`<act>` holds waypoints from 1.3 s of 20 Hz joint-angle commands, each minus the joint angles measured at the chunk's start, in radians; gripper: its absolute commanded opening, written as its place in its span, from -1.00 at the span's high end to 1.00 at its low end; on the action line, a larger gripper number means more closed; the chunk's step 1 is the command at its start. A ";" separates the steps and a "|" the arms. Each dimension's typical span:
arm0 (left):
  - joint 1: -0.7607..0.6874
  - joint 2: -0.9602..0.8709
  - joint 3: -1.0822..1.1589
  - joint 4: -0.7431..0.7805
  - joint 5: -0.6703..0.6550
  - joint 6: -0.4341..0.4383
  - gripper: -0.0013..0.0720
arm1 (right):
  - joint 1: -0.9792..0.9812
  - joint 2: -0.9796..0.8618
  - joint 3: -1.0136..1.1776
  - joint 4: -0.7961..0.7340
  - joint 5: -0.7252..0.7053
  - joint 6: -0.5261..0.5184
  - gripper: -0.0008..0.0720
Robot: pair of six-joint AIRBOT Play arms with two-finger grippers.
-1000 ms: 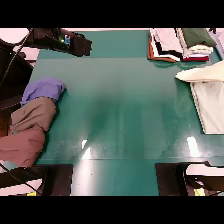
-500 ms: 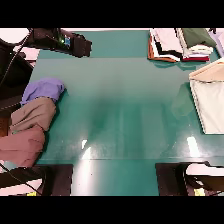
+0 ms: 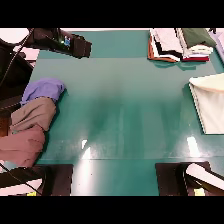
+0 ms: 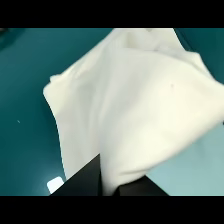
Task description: Fold the shirts.
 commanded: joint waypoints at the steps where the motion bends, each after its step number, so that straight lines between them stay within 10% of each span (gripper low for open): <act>1: -0.001 0.000 0.000 0.000 -0.006 0.018 0.91 | -0.060 0.106 -0.187 -0.053 0.037 0.016 0.91; 2: -0.001 0.000 0.000 0.000 -0.007 0.018 0.91 | -0.086 0.125 -0.235 -0.053 0.038 0.016 0.82; 5: -0.001 0.000 0.000 0.000 0.000 0.016 0.91 | -0.161 0.155 -0.338 -0.092 0.031 0.015 -0.35; 6: -0.001 0.000 0.000 -0.003 0.014 0.016 0.91 | -0.183 0.156 -0.352 -0.111 0.039 0.015 -0.38; 24: -0.001 0.000 0.000 -0.008 0.096 0.016 0.91 | 0.704 0.158 -0.043 0.043 0.047 0.034 -0.32; 26: -0.001 0.000 0.000 -0.008 0.130 0.016 0.91 | 0.821 0.158 -0.043 0.044 0.029 0.007 0.40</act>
